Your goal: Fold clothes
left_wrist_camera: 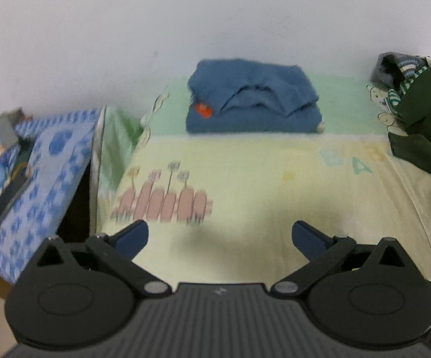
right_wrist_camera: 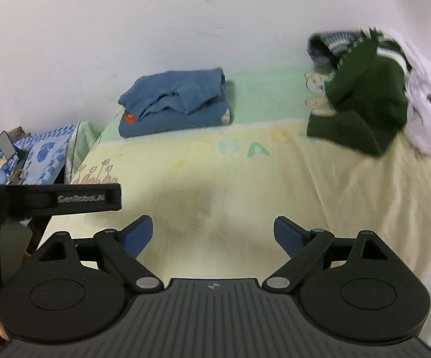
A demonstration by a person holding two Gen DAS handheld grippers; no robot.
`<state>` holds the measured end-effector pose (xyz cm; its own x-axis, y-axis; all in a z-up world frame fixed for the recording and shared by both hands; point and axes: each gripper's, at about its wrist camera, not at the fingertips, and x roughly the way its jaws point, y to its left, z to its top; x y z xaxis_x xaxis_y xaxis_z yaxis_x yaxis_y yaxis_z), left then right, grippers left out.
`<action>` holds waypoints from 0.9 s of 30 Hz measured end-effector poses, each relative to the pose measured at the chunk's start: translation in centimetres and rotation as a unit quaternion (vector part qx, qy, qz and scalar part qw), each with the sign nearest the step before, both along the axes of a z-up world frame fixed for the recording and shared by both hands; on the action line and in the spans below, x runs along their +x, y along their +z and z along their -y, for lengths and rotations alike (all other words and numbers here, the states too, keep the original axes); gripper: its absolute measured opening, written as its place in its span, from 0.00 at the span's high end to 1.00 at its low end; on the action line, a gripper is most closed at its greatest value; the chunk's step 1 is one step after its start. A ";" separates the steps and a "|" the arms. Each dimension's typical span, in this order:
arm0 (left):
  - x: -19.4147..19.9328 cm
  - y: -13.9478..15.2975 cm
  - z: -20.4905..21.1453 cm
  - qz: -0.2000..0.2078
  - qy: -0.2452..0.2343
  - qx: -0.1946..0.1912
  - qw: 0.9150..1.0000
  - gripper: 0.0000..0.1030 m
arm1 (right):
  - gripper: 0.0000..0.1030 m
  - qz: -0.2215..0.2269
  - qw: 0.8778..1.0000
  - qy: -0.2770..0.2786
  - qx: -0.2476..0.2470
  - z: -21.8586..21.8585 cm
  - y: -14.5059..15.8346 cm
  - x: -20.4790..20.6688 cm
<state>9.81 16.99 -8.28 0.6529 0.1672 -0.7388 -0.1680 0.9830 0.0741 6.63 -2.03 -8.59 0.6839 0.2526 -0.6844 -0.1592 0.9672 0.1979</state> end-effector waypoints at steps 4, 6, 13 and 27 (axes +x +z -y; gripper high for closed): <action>-2.1 0.3 0.6 0.009 0.031 0.030 0.999 0.01 | 0.12 -0.008 1.000 0.009 -0.002 0.2 -0.2 -1.0; -2.8 0.5 1.3 0.003 0.036 0.039 0.999 0.01 | 0.12 -0.001 1.000 0.020 -0.007 0.3 0.0 -1.2; -4.5 1.5 4.2 -0.022 0.050 0.038 0.998 0.01 | 0.12 0.002 0.999 0.031 0.014 2.5 1.1 -1.9; -8.5 1.6 8.0 -0.036 0.078 0.038 0.996 0.01 | 0.12 0.012 0.998 0.066 0.009 5.7 1.1 -4.2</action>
